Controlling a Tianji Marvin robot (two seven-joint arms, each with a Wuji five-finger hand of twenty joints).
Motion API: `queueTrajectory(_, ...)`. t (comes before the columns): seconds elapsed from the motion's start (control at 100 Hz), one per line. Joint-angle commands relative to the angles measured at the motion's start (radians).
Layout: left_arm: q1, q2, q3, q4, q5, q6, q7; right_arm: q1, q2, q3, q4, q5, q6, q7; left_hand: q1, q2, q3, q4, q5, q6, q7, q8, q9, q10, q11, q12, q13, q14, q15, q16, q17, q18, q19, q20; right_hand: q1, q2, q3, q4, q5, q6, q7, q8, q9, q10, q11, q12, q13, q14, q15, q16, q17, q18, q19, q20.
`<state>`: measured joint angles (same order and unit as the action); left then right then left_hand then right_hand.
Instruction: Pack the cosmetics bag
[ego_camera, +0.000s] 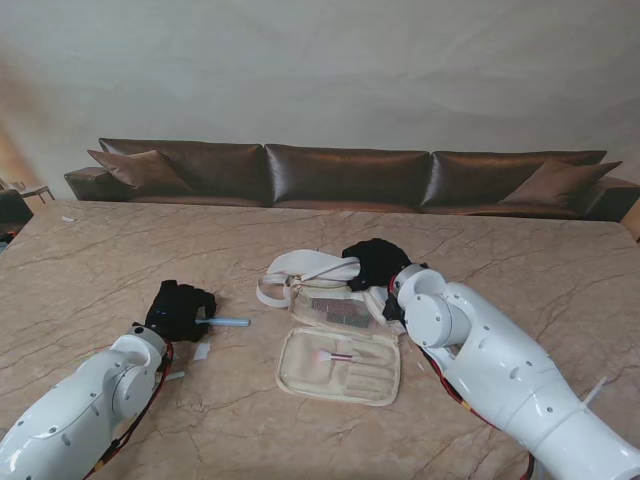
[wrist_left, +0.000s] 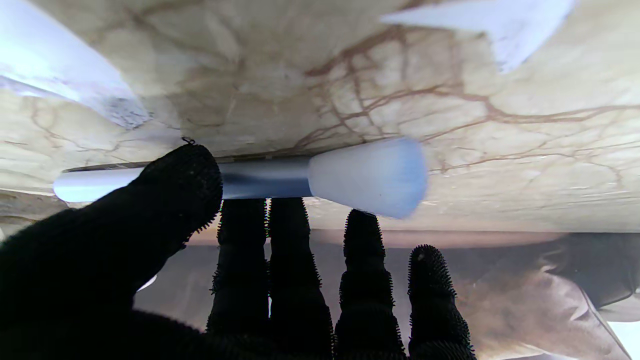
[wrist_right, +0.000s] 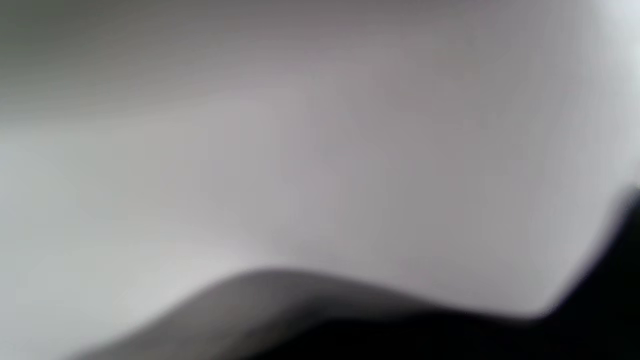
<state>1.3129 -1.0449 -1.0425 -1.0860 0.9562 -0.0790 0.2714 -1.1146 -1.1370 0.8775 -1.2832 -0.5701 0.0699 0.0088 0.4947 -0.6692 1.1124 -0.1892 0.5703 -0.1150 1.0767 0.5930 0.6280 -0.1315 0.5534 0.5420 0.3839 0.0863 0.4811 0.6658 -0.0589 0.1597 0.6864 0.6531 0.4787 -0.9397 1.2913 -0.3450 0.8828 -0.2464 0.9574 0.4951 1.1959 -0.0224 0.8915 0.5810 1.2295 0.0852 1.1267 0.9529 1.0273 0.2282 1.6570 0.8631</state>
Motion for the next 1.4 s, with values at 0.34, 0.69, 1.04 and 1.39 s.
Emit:
queueTrajectory(0.34,0.006,-0.012,0.04,0.036,0.02,0.084,-0.02,0.002,-0.006,0.006,-0.017,0.0,-0.007,0.002,0.204,-0.046,-0.078,-0.063,0.193,-0.162,-0.062,-0.249,0.302,-0.023,-0.093,0.239,0.131,0.019,0.061,0.035,-0.016,0.007,0.233,0.001,0.149,0.123,0.1,0.057,0.053,-0.147,0.106,0.032,0.026,-0.009,-0.015,-0.007,0.065,0.005,0.043,-0.003,0.028,-0.005,0.038,-0.009)
queueTrajectory(0.69,0.0,-0.012,0.051,0.048,0.02,0.091,-0.016,0.01,-0.008,-0.003,-0.008,0.007,-0.01,-0.001,0.227,0.062,-0.093,-0.085,0.159,-0.222,0.044,-0.017,0.342,-0.012,-0.108,0.398,0.151,0.025,0.108,0.091,-0.015,-0.017,0.285,-0.021,0.148,0.124,0.099,0.057,0.05,-0.147,0.104,0.032,0.026,-0.009,-0.015,-0.007,0.066,0.006,0.044,-0.003,0.027,-0.006,0.04,-0.009)
queueTrajectory(1.04,0.017,-0.005,0.032,0.031,0.052,0.058,0.004,0.014,-0.007,-0.007,-0.005,0.006,-0.01,0.007,0.222,0.086,-0.055,-0.133,0.084,-0.157,0.052,0.215,0.326,0.024,-0.03,0.519,0.158,0.05,0.183,0.199,-0.009,-0.03,0.233,-0.034,0.147,0.126,0.097,0.057,0.052,-0.149,0.105,0.032,0.025,-0.009,-0.015,-0.006,0.065,0.005,0.044,-0.003,0.028,-0.007,0.041,-0.01)
queueTrajectory(1.39,0.091,0.004,-0.068,-0.09,0.132,0.022,0.006,0.024,-0.012,-0.017,0.007,0.016,-0.007,0.002,0.196,0.057,-0.006,-0.139,0.095,-0.166,0.068,0.17,0.502,-0.008,-0.095,0.349,0.333,-0.008,0.191,0.176,0.047,-0.084,0.4,0.047,0.149,0.127,0.096,0.057,0.051,-0.148,0.105,0.032,0.025,-0.009,-0.016,-0.007,0.066,0.004,0.046,-0.004,0.028,-0.007,0.042,-0.011)
